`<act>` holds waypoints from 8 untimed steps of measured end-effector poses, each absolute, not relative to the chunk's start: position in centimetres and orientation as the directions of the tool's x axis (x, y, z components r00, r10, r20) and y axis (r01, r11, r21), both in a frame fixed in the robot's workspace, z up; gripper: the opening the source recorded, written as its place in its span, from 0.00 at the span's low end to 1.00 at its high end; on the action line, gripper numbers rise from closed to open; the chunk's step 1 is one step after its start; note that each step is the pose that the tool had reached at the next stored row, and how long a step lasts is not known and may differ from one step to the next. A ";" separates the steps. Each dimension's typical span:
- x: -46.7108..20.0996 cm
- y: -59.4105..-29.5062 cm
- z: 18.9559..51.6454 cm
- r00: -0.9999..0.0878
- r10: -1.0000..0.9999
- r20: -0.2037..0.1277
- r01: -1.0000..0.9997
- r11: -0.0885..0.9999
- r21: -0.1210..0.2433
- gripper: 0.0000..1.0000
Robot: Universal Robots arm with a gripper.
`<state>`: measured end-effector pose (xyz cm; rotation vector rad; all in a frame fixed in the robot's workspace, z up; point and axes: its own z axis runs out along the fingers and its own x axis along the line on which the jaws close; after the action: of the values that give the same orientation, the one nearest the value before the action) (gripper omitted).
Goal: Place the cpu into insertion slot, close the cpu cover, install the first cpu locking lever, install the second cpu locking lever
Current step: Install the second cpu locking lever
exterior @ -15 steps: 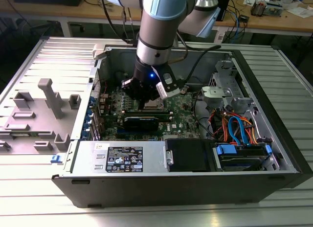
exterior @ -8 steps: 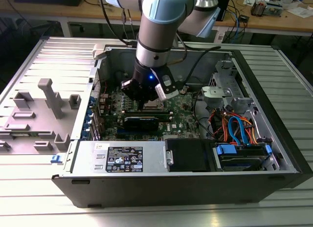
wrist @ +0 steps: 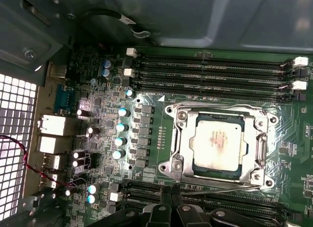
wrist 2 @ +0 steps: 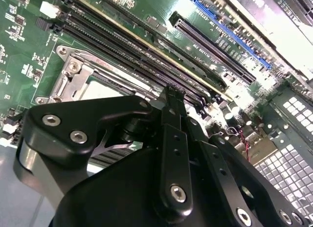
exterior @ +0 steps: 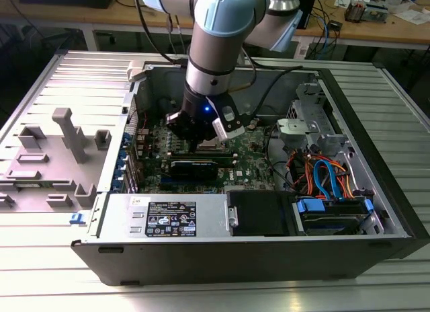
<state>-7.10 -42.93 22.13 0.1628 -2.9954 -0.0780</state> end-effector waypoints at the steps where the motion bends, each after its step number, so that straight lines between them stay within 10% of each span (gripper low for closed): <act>1: -7.2 -42.9 22.1 -0.984 -0.112 0.137 -0.104 0.993 0.060 0.11; 8: -7.4 -42.9 21.5 -0.984 -0.122 0.133 -0.109 0.989 0.098 0.11</act>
<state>-7.42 -42.94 21.46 0.1744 -2.9947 -0.1356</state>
